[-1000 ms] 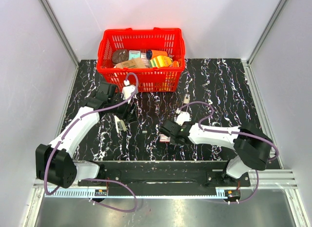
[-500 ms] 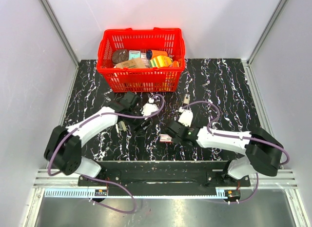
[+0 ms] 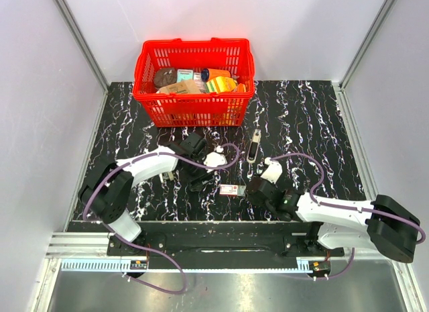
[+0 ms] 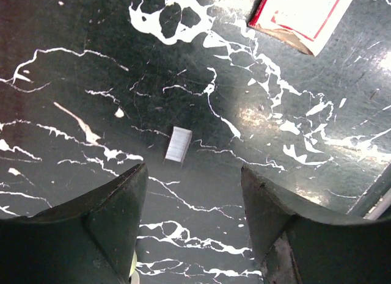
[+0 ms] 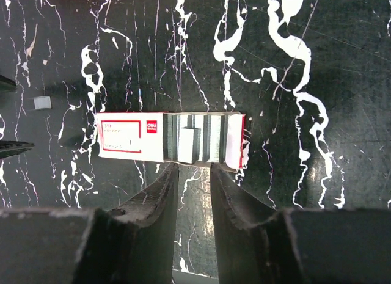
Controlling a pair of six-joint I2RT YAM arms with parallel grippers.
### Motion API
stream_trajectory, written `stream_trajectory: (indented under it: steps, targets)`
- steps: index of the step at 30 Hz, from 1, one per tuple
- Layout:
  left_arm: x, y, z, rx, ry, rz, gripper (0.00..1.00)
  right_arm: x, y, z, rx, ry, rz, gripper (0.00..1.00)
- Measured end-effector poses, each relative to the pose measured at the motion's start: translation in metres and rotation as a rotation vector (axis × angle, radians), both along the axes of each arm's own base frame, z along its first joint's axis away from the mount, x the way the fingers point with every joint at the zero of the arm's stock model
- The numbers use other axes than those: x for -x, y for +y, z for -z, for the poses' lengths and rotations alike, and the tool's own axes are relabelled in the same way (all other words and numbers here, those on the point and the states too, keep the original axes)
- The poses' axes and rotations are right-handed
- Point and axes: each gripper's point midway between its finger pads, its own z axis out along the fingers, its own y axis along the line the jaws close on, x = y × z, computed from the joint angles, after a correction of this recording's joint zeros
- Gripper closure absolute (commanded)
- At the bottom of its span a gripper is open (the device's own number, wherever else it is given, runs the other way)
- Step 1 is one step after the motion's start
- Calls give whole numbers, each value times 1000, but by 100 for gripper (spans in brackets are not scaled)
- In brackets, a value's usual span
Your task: Unload the staples from the stapler
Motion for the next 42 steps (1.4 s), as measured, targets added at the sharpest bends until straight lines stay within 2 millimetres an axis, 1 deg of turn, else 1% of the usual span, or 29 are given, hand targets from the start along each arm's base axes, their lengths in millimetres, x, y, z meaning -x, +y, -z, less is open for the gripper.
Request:
stream_trajectory:
  steps: [4, 9, 15, 20, 27, 31, 36, 38, 42]
  targets:
    - [-1, -3, 8, -24, -12, 22, 34, -1, 3, -1, -17, -10, -2, 67]
    - [-9, -1, 15, -57, -47, 35, 35, -3, 7, -4, -37, -23, -8, 69]
    - [-19, -1, 17, -73, -95, 47, 35, -5, 10, -7, -51, -32, -16, 70]
    - [-21, -3, 16, -80, -114, 63, 35, -5, 12, -8, -57, -37, -18, 71]
    - [-20, -6, 16, -80, -121, 87, 43, -6, 14, -10, -65, -43, -20, 74]
    - [-19, -7, 17, -81, -120, 94, 52, -6, 14, -11, -70, -46, -21, 76]
    - [-20, -10, 18, -79, -124, 104, 59, -7, 15, -15, -80, -53, -21, 77]
    - [-21, -10, 18, -77, -129, 106, 64, -7, 15, -16, -82, -54, -21, 77]
    - [-22, -11, 18, -77, -133, 110, 67, -7, 15, -17, -85, -56, -21, 78]
